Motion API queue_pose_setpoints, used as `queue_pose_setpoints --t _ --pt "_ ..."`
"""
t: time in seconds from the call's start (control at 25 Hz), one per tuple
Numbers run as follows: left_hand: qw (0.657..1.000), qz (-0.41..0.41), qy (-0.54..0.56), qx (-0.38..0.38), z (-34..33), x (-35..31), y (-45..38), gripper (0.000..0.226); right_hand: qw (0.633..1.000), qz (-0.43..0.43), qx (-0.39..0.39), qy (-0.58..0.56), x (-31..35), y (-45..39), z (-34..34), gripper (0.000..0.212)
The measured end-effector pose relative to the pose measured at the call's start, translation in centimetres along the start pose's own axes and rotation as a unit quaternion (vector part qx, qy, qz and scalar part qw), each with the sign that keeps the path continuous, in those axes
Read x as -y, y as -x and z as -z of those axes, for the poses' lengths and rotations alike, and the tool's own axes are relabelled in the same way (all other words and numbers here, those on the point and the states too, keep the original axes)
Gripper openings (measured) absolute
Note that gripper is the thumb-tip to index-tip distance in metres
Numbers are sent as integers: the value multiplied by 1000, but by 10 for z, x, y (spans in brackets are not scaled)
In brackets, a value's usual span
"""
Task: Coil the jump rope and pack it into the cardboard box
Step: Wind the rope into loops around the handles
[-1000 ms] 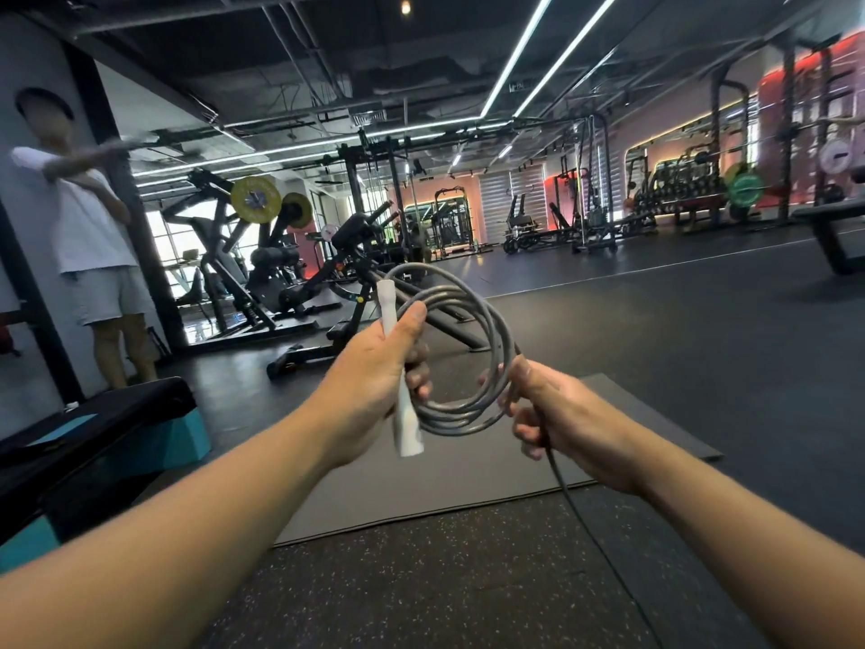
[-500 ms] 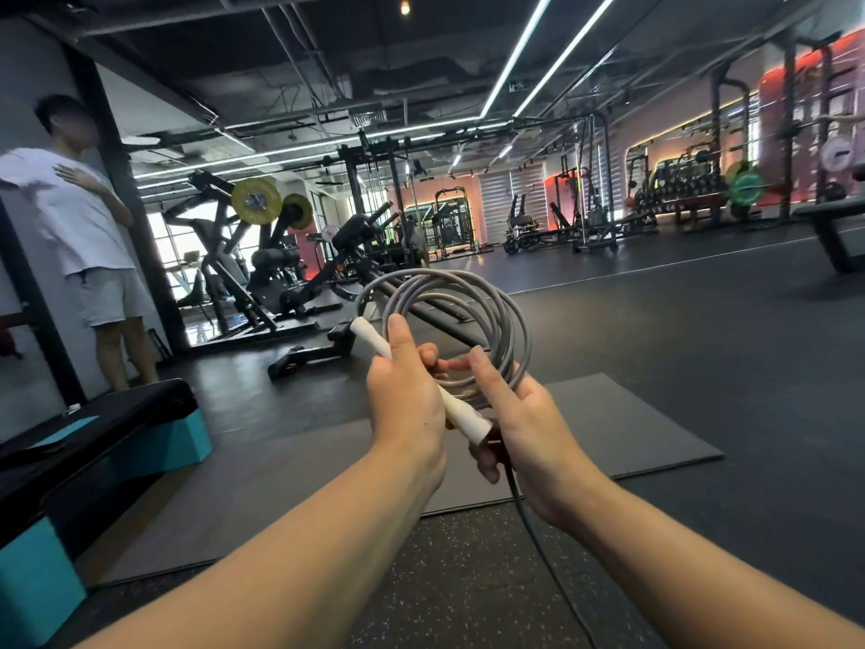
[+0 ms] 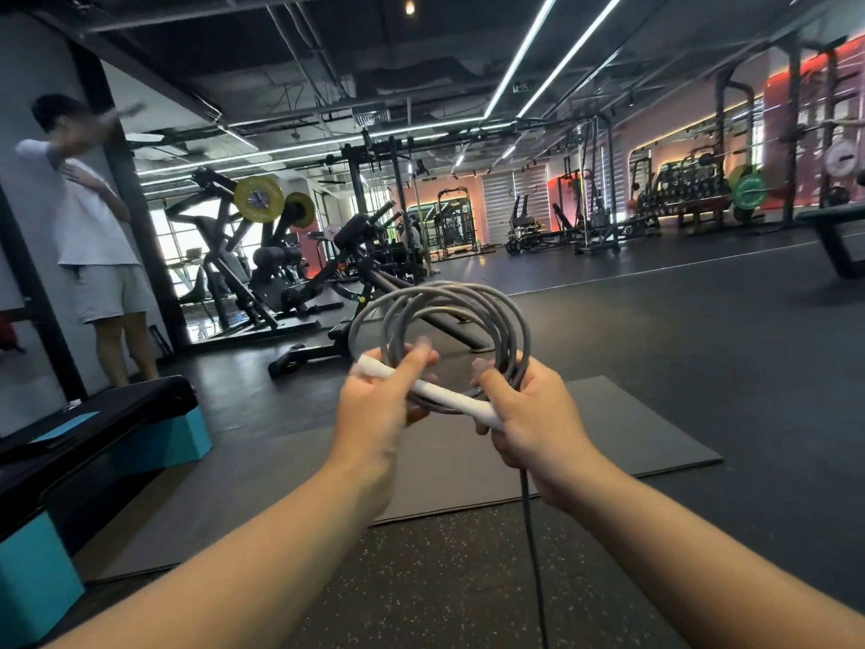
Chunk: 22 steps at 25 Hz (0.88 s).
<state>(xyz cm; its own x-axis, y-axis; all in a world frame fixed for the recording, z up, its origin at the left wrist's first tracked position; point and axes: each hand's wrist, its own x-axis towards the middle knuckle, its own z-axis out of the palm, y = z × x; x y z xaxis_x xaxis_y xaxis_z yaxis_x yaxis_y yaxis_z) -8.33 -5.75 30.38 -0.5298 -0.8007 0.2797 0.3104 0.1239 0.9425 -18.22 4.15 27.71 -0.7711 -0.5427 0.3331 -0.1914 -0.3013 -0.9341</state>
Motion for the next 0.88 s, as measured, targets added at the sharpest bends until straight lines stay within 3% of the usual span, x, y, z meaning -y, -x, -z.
queue_pose_setpoints --t 0.08,0.16,0.2,0.28,0.4,0.44,0.48,0.6,0.76,0.88 --pt "999 -35 -11 18 20 -17 -7 56 996 21 31 80 1 -4 9 22" --pt "983 -127 -119 60 33 -46 -15 71 983 49 61 164 3 -6 16 21" --pt "959 -173 -197 106 35 -62 -19 75 974 64 78 203 5 -7 18 21" --pt "875 -210 -383 209 25 -88 -23 75 950 100 108 274 9 -6 17 17" --pt "689 -180 -623 324 -10 -98 -23 60 923 144 147 326 14 -4 14 18" --pt "650 -166 -656 346 -18 -94 -24 54 916 154 158 335 14 -2 14 19" --pt "638 -147 -664 360 -21 -88 -25 49 911 156 168 343 13 -1 14 16" --pt "686 -109 -626 354 -13 -71 -26 42 913 156 167 339 11 0 21 19" --pt "783 -24 -502 365 3 -55 -18 40 950 124 126 259 13 -6 30 61" --pt "776 60 -477 408 3 -60 -11 41 946 173 121 247 16 -6 31 69"
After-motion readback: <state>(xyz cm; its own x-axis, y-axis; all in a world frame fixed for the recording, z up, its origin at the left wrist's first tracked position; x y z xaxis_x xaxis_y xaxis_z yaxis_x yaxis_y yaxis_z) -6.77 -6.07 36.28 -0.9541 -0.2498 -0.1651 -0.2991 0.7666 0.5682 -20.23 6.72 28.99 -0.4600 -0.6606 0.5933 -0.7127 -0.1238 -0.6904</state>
